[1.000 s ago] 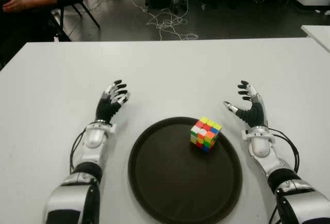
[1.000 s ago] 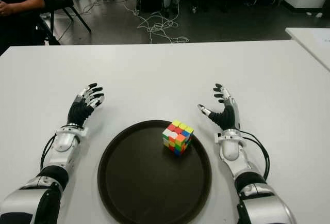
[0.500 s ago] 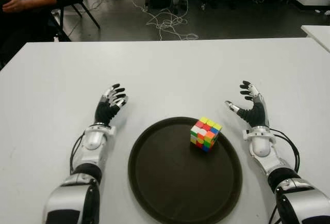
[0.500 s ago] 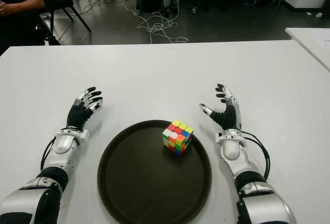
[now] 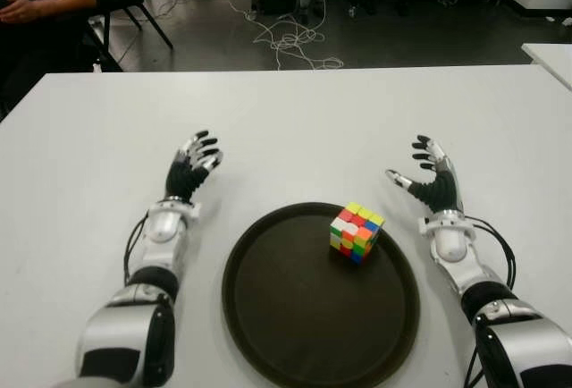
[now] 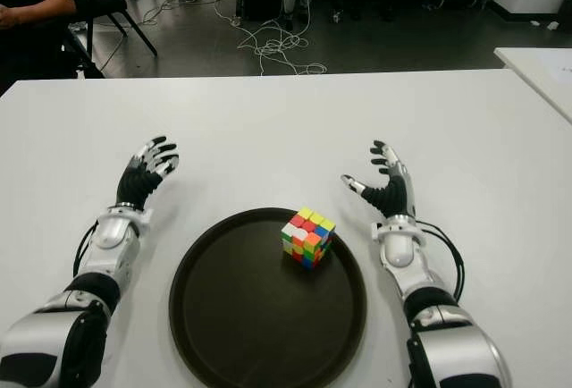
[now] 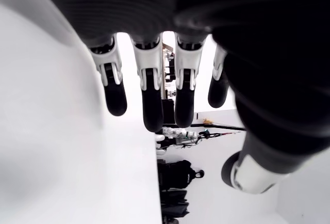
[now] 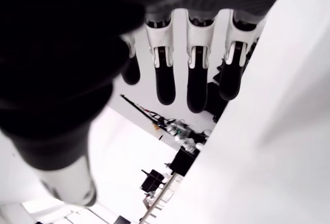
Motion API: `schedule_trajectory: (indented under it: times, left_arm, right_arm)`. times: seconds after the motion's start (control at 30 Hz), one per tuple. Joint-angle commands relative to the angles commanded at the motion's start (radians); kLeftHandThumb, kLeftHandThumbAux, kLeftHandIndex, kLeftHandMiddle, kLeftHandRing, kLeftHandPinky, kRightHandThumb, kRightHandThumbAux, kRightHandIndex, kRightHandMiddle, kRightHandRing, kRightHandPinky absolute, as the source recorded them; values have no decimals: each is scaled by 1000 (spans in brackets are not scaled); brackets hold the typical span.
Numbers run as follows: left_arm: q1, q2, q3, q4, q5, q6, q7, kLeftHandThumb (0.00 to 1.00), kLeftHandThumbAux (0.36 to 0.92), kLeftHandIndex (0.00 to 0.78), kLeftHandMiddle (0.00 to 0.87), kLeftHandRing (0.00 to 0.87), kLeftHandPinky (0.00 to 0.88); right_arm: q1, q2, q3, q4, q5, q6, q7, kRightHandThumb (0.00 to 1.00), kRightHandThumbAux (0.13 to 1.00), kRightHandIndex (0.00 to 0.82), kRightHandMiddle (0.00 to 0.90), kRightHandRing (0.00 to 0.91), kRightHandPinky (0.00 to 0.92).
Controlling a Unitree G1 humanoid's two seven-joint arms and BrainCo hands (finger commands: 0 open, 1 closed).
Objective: Pick up the Rubik's Cube and put it in the plate
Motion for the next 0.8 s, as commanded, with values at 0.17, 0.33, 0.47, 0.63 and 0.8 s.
schedule_trajectory:
  times: [0.17,0.33,0.47,0.63,0.8]
  left_arm:
    - [-25,0,-6,4,6,12,-9,121,701,173,236,227,224]
    - [-44,1,-12,8,14,25,-2,135,710,173,234,228,236]
    - [-59,3,-11,12,16,41,9,141,716,170,230,227,241]
    - [-73,0,-2,19,11,57,27,149,724,172,231,231,251]
    - [-85,1,14,17,-3,54,35,157,736,172,229,229,246]
  right_arm:
    - [-25,-5,2,4,-5,13,5,138,729,185,245,254,284]
    - [-45,-8,-3,9,0,19,15,157,724,187,257,264,293]
    - [-61,-13,-33,6,38,16,59,169,713,186,261,271,297]
    - [-74,-14,-64,-28,81,14,103,179,713,190,268,281,308]
    - [-81,2,-113,-73,152,24,148,200,731,201,279,292,328]
